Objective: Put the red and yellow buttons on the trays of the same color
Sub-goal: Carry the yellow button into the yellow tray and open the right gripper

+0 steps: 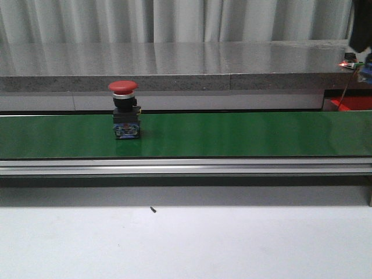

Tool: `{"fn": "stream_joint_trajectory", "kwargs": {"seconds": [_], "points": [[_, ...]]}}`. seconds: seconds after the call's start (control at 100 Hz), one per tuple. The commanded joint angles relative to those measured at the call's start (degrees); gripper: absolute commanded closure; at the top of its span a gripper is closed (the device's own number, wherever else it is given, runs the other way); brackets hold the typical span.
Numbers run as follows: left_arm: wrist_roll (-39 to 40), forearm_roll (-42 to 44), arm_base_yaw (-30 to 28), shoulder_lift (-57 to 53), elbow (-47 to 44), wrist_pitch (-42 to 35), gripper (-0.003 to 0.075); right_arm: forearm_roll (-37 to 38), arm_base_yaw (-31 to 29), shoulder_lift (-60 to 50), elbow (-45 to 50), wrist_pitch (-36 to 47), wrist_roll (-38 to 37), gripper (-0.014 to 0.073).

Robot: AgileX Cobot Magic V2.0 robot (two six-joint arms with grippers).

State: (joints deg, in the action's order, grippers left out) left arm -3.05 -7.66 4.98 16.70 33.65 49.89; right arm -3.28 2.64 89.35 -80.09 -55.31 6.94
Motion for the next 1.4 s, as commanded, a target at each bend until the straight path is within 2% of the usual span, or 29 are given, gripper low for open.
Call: {"fn": "stream_joint_trajectory", "kwargs": {"seconds": [0.0,0.31,0.47,0.77,1.07,1.14,1.31,1.39], "points": [[0.0,-0.62,0.12,0.61,1.38,-3.82,0.074,-1.1,-4.23,-3.35,-0.19,1.14,0.48,0.0377],[0.0,-0.62,0.12,0.61,1.38,-3.82,0.074,-4.66,-18.78,-3.36,5.7,3.82,-1.64,0.0377],[0.0,-0.62,0.12,0.61,1.38,-3.82,0.074,-6.12,-23.26,-3.3,9.75,8.51,-1.64,0.0377],[0.0,-0.62,0.12,0.61,1.38,-3.82,0.074,-8.09,-23.96,1.06,15.1,17.29,-1.64,0.0377],[0.0,-0.62,0.12,0.61,1.38,-3.82,0.074,-8.09,-23.96,6.13,15.04,18.88,-1.64,0.0371],[0.0,-0.62,0.12,0.61,1.38,-3.82,0.074,-8.09,-23.96,6.51,15.04,18.96,-1.64,0.0335],[0.0,-0.62,0.12,0.61,1.38,-3.82,0.074,-8.04,-23.96,6.58,15.04,19.7,-1.64,0.0129],[0.0,-0.62,0.12,0.61,1.38,-3.82,0.074,-8.03,-23.98,6.58,15.04,19.83,-1.64,0.0083]]}}
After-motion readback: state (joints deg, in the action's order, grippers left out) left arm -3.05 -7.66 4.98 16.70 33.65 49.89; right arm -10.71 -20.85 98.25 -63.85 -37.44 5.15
